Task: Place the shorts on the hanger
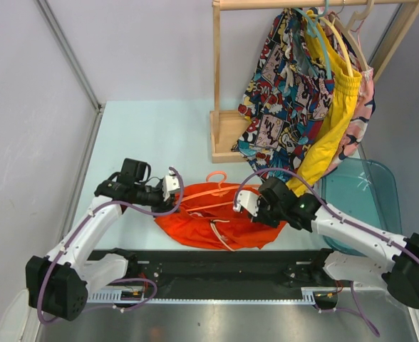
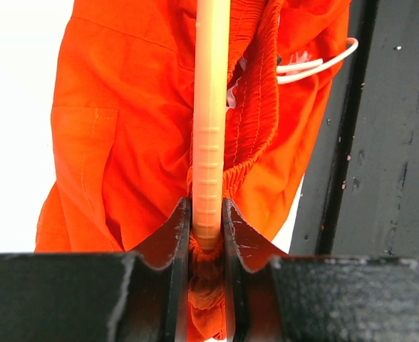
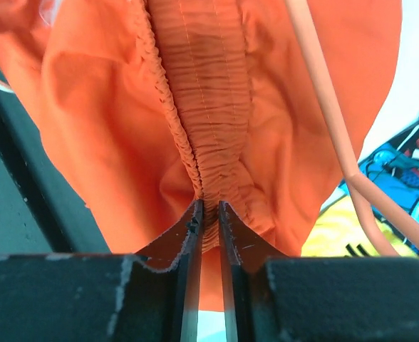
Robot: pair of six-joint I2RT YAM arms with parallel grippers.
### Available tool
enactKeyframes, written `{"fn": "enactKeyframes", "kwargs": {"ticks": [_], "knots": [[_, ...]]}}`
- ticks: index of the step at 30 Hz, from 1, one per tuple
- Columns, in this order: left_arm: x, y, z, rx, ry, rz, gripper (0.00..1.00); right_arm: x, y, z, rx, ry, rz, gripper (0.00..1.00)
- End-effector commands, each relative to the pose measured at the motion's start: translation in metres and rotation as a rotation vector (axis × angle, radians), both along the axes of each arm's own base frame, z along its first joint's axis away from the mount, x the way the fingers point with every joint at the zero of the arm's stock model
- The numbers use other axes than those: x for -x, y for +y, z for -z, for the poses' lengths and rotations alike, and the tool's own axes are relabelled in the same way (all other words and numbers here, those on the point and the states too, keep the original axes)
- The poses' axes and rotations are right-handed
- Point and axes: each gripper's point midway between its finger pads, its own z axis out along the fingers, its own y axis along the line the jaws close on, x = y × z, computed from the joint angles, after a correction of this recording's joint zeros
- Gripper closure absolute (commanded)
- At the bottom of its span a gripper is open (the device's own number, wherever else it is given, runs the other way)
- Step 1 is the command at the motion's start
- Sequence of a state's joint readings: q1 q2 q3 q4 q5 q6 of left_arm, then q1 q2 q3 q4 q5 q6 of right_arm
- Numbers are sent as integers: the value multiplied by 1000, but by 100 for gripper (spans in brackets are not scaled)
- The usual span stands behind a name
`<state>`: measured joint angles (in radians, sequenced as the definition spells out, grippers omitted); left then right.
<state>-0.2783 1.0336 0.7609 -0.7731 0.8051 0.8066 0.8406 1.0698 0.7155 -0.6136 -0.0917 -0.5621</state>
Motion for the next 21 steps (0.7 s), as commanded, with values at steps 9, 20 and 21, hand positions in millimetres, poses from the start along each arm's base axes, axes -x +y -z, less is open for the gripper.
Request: {"fn": "enactKeyframes", "kwargs": {"ticks": [9, 20, 21], "knots": [[-2, -3, -9, 36, -22, 25, 100, -10, -22, -15, -50, -42, -9, 71], [-7, -5, -11, 42, -2, 9, 100, -15, -11, -1, -33, -14, 23, 66], [-8, -5, -10, 40, 5, 3, 99, -13, -7, 3, -21, -8, 22, 64]]}}
